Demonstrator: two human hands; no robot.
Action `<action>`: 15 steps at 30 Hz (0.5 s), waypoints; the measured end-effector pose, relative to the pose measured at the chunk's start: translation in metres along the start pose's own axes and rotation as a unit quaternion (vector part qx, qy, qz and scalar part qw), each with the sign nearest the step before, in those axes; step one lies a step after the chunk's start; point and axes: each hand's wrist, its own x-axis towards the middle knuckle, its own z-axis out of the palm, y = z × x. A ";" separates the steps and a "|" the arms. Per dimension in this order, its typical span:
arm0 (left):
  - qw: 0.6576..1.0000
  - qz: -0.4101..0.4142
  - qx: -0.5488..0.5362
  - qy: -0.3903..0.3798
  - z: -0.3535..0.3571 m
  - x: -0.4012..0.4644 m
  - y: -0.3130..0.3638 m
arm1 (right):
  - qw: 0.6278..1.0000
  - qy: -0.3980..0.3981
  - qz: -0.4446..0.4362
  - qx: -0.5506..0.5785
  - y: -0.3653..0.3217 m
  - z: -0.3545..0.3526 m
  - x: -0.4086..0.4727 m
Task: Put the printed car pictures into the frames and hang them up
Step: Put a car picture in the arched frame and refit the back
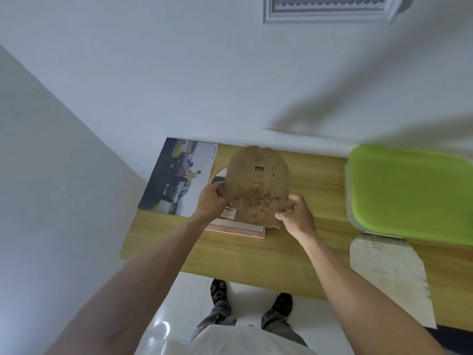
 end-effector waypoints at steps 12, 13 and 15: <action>0.999 0.012 0.050 -0.001 -0.025 0.006 -0.064 | 0.997 0.032 -0.026 -0.059 0.005 0.072 -0.010; 0.998 0.010 0.054 -0.006 -0.025 0.007 -0.067 | 0.997 0.036 -0.025 -0.062 0.006 0.074 -0.010; 0.998 0.006 0.059 -0.016 -0.024 0.008 -0.072 | 0.996 0.044 -0.022 -0.072 0.008 0.078 -0.012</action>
